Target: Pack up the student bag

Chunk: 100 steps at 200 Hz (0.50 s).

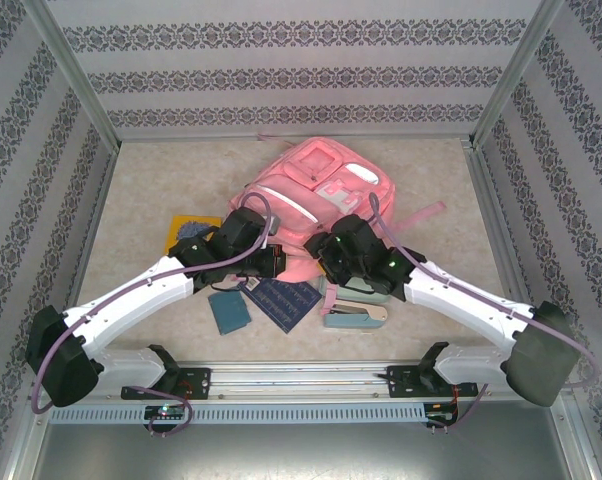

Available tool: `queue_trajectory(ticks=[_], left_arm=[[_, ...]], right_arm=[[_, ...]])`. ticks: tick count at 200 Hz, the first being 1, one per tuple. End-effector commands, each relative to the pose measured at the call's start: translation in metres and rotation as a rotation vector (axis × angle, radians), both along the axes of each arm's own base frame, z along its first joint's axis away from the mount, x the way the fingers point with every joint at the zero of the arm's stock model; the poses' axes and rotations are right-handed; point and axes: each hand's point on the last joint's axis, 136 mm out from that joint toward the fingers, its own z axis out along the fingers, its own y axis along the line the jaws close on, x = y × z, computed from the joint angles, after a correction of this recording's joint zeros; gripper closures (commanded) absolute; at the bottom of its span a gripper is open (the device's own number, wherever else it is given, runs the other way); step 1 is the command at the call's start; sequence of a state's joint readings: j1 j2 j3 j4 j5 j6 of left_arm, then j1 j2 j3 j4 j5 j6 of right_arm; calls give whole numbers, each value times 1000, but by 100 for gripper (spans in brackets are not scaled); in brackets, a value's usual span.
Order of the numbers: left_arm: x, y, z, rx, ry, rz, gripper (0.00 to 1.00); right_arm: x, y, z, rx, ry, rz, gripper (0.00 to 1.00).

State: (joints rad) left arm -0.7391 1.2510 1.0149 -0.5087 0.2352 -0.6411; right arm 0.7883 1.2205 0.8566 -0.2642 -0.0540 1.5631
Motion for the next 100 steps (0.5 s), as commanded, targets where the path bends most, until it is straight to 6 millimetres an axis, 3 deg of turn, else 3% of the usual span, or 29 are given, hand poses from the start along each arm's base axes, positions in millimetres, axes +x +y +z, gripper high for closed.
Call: queue_trajectory(ticks=[1, 44, 82, 100], left_arm=[[2, -23, 36, -98, -84, -44, 100], [-6, -20, 36, -66, -101, -69, 100], [-6, -4, 33, 10, -139, -58, 100], [-5, 6, 29, 64, -154, -54, 100]], right_arm=[[15, -5, 10, 37, -63, -87, 49], [43, 0, 8, -2, -131, -35, 62], [52, -20, 8, -88, -197, -21, 100], [52, -29, 12, -124, -224, -2, 100]])
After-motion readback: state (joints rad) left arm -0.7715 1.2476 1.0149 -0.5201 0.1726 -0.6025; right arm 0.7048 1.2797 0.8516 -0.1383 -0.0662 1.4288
